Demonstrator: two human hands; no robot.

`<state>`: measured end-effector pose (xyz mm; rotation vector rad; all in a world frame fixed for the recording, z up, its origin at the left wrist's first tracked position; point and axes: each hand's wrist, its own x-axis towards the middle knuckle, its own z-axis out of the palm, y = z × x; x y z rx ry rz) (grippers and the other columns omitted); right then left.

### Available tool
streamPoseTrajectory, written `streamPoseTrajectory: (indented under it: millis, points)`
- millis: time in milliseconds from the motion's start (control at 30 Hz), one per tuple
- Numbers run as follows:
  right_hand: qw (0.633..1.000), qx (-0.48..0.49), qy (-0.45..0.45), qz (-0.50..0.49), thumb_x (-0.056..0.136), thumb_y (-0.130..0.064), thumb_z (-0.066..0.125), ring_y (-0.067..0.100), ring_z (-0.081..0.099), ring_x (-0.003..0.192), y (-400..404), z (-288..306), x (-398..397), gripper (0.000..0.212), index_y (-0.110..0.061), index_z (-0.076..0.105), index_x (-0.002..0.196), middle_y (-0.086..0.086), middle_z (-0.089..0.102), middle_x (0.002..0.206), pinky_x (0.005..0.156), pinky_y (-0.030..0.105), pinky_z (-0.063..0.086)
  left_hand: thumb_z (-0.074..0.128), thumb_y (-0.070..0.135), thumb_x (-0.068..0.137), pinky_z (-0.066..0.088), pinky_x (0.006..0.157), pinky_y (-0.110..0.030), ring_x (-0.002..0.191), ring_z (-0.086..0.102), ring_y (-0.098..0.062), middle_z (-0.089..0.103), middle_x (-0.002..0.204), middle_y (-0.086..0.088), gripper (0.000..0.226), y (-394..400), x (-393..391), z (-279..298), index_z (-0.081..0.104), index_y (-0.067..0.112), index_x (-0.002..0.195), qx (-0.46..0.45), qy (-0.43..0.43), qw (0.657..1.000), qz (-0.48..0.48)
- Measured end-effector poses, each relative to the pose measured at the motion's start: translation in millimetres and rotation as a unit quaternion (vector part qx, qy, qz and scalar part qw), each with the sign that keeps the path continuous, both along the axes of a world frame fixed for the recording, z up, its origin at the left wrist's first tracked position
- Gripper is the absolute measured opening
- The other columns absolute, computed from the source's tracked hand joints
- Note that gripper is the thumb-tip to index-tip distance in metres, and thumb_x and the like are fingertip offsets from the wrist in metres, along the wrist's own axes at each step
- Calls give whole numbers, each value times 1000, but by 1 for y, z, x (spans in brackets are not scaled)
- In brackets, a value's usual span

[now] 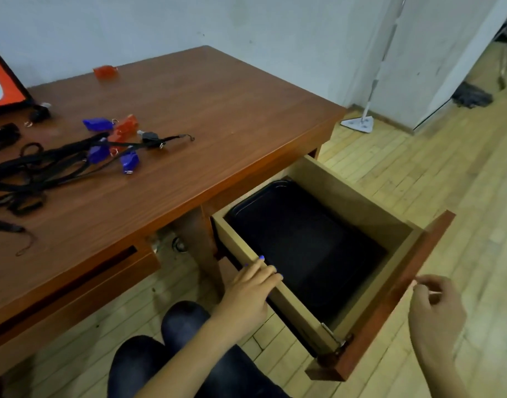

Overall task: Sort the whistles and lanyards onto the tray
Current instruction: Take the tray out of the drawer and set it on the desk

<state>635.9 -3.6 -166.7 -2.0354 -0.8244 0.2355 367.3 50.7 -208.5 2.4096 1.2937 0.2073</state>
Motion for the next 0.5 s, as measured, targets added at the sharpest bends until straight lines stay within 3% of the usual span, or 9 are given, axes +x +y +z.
streamPoseTrajectory:
  millis: [100,167,233,333,400,500]
  points:
    - [993,57,-52,87,91,-9,49,19,53,78,22,35,-11,14,-11,58,101,1,56,89,62,19,41,42,8,89,15,116,-31,143,-6,-10,23,150,12,56,-6,5,5,29,25,141,-22,-4,1000,-3]
    - [972,-8,-102,210,90,-17,53,12,54,84,46,39,-20,19,-17,57,109,-3,54,98,72,27,44,43,7,89,16,115,-30,143,-6,-10,21,150,11,58,-11,8,7,28,24,142,-31,-4,999,-9]
    - [923,-137,-134,333,88,-27,57,13,56,90,74,33,-33,26,-23,55,114,-3,51,107,77,30,47,43,7,88,17,115,-32,143,-7,-11,20,151,11,60,-14,10,8,26,24,143,-34,3,999,-7]
    - [782,-388,-183,453,85,-42,57,19,59,98,108,5,-58,37,-22,54,116,1,58,110,84,34,48,43,6,87,23,114,-34,143,-8,-11,19,151,11,60,-14,10,10,27,24,142,-44,0,999,1]
    - [670,-518,-191,496,86,-48,53,17,59,88,118,-16,-78,36,-17,59,104,1,63,99,79,32,48,43,5,87,27,112,-35,143,-8,-10,20,150,12,59,-14,9,12,29,24,141,-49,-6,999,2]
    - [570,-595,-232,516,89,-52,47,16,54,78,118,-44,-95,38,-16,55,79,0,55,79,76,30,43,42,4,87,31,110,-35,143,-7,-9,21,150,12,57,-15,10,14,31,25,139,-56,-15,998,9]
